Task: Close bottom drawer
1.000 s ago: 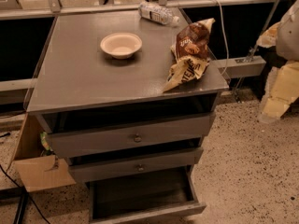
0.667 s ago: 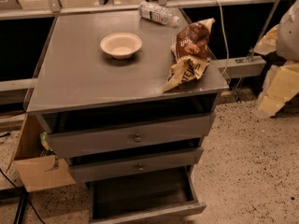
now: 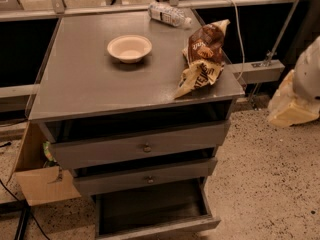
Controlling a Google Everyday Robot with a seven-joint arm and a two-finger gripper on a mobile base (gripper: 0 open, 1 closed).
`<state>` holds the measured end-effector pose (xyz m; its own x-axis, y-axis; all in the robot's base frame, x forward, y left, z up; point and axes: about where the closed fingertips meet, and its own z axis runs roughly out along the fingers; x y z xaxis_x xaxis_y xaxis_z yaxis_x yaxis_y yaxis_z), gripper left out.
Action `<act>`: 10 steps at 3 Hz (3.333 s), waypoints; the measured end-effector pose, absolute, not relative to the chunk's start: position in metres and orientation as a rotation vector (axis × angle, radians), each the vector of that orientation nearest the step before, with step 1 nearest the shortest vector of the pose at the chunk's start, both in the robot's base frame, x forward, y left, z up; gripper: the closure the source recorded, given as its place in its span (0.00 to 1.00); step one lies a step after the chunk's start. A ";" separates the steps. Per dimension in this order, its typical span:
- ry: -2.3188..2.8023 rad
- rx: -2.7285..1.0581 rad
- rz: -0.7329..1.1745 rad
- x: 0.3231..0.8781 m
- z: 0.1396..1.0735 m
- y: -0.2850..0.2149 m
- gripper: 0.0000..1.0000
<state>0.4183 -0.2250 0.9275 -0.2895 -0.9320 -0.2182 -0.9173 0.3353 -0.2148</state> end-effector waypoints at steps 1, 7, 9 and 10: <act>2.334 -1.626 -0.013 0.411 0.882 -0.226 0.86; 2.441 -1.399 0.250 0.350 0.639 -0.250 1.00; 2.453 -1.521 0.460 0.317 0.523 -0.253 1.00; 2.460 -1.532 0.505 0.311 0.507 -0.251 1.00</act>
Offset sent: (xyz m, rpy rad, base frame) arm -0.0283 0.0127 -0.1570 0.1786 0.1159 -0.0731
